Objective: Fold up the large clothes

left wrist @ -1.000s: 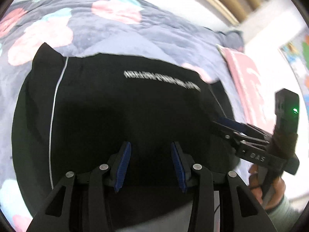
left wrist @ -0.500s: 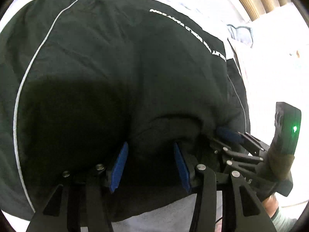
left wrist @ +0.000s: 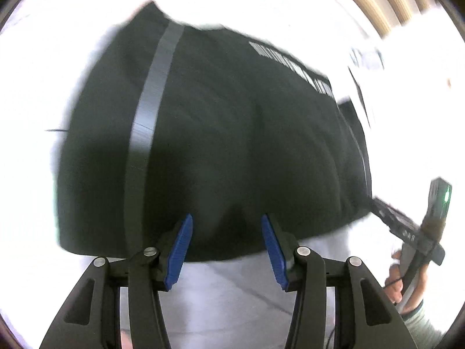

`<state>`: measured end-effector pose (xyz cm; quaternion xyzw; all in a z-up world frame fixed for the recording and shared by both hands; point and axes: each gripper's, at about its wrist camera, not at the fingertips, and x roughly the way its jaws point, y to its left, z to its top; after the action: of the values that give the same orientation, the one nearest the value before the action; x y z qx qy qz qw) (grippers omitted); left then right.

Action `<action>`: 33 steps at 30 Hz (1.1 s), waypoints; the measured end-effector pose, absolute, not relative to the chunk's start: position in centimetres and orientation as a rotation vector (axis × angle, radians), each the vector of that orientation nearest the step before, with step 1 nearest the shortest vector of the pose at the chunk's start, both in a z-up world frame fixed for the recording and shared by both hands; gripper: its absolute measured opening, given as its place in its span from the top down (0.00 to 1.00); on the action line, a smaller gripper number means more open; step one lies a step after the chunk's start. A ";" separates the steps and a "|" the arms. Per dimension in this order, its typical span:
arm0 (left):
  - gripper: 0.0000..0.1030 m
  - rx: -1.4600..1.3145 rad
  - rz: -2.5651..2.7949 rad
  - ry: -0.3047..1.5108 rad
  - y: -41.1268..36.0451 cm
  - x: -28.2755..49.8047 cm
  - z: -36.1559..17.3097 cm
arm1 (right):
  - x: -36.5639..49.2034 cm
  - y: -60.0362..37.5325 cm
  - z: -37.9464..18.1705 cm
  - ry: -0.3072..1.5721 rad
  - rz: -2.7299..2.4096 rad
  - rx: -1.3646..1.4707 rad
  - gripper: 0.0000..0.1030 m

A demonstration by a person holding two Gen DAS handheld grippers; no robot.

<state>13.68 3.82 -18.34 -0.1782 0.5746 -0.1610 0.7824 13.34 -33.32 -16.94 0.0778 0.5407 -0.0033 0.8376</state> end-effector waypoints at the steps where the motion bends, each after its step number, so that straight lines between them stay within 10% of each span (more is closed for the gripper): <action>1: 0.49 -0.417 -0.322 1.222 6.6 13.9 -17.6 | 13.3 -34.8 -16.3 1.127 -0.040 0.177 0.21; 4: 0.36 -0.531 -0.237 1.184 11.9 15.6 -16.7 | 14.6 -38.2 -15.3 1.100 -0.111 0.218 0.18; 33: 0.29 -0.804 -0.510 1.329 12.3 28.3 -29.2 | 29.8 -45.2 -29.3 1.347 0.233 0.630 0.07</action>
<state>28.30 12.30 -29.16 -0.3587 0.5931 -0.2276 0.6840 29.80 -45.16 -29.31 0.2861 0.6118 0.1058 0.7298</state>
